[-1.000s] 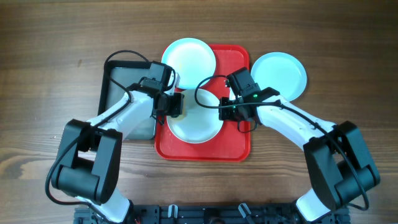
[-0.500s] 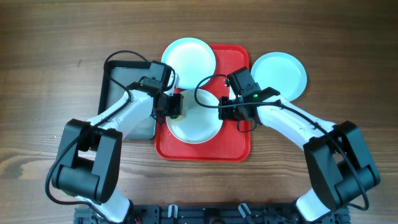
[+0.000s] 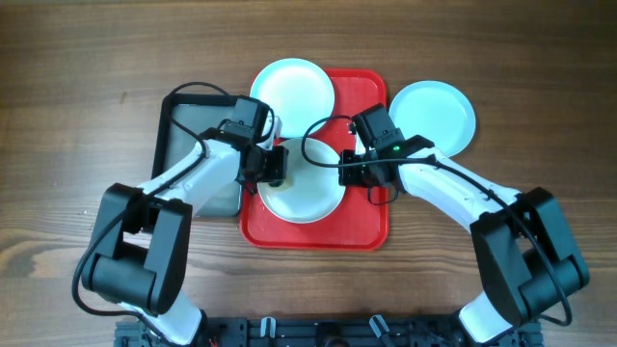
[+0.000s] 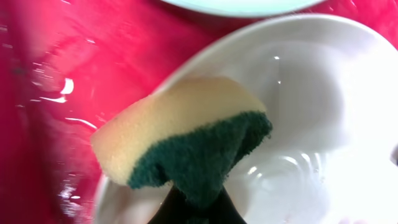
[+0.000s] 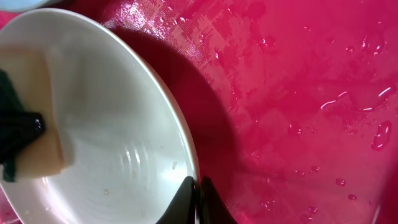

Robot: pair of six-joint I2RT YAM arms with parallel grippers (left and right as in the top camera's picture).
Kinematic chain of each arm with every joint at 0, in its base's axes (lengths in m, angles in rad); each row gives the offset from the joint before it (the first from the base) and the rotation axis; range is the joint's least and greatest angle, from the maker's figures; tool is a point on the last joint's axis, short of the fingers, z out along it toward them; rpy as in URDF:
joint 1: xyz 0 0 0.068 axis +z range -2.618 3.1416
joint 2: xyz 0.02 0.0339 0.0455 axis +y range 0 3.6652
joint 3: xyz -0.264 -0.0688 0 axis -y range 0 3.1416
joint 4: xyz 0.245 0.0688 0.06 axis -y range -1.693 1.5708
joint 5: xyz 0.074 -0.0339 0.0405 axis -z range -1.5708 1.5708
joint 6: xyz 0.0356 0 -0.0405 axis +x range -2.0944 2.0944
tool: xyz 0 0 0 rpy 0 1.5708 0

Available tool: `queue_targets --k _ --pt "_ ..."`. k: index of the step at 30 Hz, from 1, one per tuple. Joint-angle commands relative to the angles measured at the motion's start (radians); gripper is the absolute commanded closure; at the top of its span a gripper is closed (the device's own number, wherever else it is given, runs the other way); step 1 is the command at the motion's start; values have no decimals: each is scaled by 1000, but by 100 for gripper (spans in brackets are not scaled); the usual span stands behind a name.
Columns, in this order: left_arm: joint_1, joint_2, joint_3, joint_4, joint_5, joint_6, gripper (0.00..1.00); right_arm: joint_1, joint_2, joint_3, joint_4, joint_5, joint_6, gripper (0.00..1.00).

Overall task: Clean dirty plates on tray and stack at the side
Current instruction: 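Scrub the white plate with the sponge, right gripper holding its rim, then continue scrubbing the white plate with the left gripper's sponge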

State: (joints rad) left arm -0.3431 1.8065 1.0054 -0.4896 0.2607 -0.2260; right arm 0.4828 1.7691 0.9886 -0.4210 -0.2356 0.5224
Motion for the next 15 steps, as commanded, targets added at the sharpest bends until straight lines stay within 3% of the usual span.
queue_targets --k 1,9,15 --pt "-56 45 -26 -15 70 -22 95 3 21 -3 13 -55 -7 96" --pt "-55 30 34 -55 108 -14 96 3 21 -3 13 -55 -7 96" --pt "-40 -58 147 -132 -50 21 96 3 21 -3 13 -55 -7 96"
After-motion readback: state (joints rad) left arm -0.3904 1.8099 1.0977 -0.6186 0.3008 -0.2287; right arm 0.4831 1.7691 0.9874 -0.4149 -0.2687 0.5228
